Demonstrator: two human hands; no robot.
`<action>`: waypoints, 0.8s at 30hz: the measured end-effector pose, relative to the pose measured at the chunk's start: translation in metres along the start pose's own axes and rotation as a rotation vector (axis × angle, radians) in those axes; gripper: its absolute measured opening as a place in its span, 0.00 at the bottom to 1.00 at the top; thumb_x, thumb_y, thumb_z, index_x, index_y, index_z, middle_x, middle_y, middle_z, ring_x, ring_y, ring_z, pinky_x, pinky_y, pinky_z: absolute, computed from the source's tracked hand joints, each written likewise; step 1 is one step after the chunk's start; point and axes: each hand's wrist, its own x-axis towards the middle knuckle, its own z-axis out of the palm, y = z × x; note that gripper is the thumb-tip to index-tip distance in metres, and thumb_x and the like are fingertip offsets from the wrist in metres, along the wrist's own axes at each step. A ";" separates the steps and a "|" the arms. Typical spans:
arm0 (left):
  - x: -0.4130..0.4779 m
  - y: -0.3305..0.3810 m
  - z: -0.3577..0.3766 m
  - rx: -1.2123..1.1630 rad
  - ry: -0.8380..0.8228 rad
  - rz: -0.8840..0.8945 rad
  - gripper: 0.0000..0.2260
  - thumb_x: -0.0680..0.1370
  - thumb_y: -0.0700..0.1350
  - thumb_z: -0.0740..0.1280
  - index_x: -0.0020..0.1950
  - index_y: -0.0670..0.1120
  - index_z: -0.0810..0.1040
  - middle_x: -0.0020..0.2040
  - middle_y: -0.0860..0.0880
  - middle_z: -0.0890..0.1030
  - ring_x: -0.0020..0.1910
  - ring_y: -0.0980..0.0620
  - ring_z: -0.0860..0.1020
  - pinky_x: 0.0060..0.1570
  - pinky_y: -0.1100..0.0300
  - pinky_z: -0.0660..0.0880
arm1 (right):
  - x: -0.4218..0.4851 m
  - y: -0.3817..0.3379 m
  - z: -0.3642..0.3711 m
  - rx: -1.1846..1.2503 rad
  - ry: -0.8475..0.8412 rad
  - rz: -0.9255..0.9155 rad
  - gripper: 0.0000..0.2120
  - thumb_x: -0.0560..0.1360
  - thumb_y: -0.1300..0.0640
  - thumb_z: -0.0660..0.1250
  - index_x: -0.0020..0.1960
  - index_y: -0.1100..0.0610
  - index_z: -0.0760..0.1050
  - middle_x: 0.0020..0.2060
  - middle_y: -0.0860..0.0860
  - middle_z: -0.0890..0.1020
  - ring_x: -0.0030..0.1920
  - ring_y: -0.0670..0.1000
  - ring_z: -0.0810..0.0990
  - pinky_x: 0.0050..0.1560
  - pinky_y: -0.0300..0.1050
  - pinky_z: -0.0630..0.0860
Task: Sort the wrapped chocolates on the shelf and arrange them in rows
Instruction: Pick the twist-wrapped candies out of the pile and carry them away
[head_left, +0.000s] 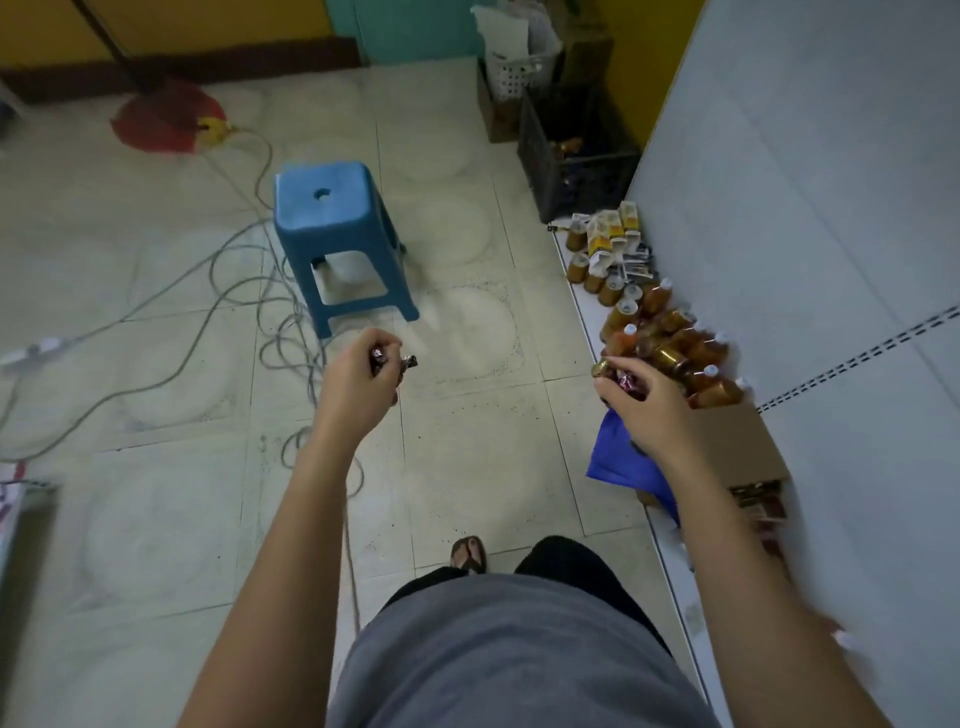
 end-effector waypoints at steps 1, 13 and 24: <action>0.016 0.002 -0.003 0.004 0.007 0.015 0.05 0.80 0.42 0.59 0.50 0.44 0.73 0.39 0.48 0.76 0.30 0.53 0.74 0.33 0.60 0.74 | 0.012 -0.006 0.004 -0.010 0.002 -0.003 0.15 0.75 0.53 0.65 0.62 0.53 0.73 0.50 0.46 0.76 0.49 0.45 0.74 0.41 0.29 0.68; 0.232 0.036 0.009 -0.046 0.063 0.002 0.04 0.79 0.42 0.60 0.49 0.43 0.73 0.37 0.52 0.76 0.32 0.57 0.74 0.26 0.74 0.71 | 0.232 -0.077 0.034 -0.059 0.015 -0.046 0.16 0.75 0.51 0.65 0.62 0.53 0.74 0.53 0.48 0.78 0.52 0.47 0.75 0.51 0.39 0.72; 0.425 0.088 0.019 0.017 0.161 -0.005 0.04 0.79 0.44 0.60 0.48 0.46 0.74 0.42 0.47 0.79 0.38 0.49 0.78 0.39 0.56 0.78 | 0.435 -0.166 0.023 -0.105 -0.060 -0.183 0.18 0.75 0.51 0.65 0.63 0.54 0.73 0.53 0.49 0.77 0.52 0.47 0.75 0.49 0.40 0.71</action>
